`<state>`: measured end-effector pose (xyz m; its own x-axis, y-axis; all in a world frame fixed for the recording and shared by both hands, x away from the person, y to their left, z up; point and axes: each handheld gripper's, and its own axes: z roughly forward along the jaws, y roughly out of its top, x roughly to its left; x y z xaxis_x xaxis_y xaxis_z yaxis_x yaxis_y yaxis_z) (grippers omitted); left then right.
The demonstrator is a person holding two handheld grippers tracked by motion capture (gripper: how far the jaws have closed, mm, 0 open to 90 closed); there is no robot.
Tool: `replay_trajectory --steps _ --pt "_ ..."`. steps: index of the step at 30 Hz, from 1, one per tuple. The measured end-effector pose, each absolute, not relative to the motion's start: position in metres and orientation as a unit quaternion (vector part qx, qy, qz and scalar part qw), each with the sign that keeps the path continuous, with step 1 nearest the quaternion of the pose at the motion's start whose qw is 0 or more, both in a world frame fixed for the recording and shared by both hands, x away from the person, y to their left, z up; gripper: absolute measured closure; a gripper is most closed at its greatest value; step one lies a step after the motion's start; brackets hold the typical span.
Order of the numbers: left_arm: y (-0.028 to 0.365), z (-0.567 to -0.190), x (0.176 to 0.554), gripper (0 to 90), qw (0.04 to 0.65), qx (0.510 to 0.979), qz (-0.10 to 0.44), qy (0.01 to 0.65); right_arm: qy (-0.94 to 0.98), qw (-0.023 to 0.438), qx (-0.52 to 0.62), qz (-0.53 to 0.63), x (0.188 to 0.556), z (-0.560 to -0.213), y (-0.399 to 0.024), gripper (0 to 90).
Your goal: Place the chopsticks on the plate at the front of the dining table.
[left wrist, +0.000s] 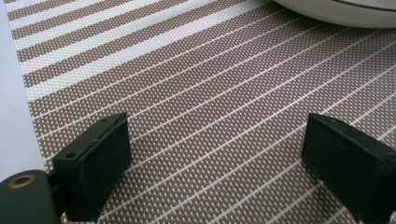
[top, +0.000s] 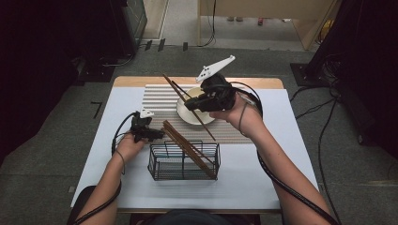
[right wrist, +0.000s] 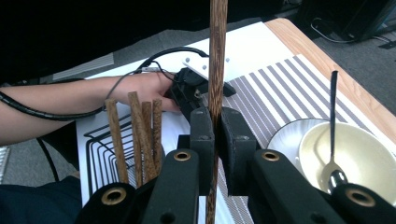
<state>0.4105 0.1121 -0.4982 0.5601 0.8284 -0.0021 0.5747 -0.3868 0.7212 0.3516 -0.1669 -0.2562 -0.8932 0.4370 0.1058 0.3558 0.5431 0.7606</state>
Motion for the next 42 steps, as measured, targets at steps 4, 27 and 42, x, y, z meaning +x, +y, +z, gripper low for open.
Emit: replay_trajectory --steps 4,27,42 --pt "0.112 -0.498 0.411 8.5 0.347 0.812 0.183 0.432 0.882 0.054 0.229 0.408 0.355 -0.254 -0.165 85.0" --pt "0.112 -0.498 0.41 8.5 0.346 0.813 0.183 0.432 0.904 0.068 0.242 0.346 0.382 -0.274 -0.156 85.0" --pt "0.112 -0.498 0.411 8.5 0.346 0.812 0.183 0.432 0.911 0.071 0.247 0.323 0.394 -0.289 -0.15 85.1"
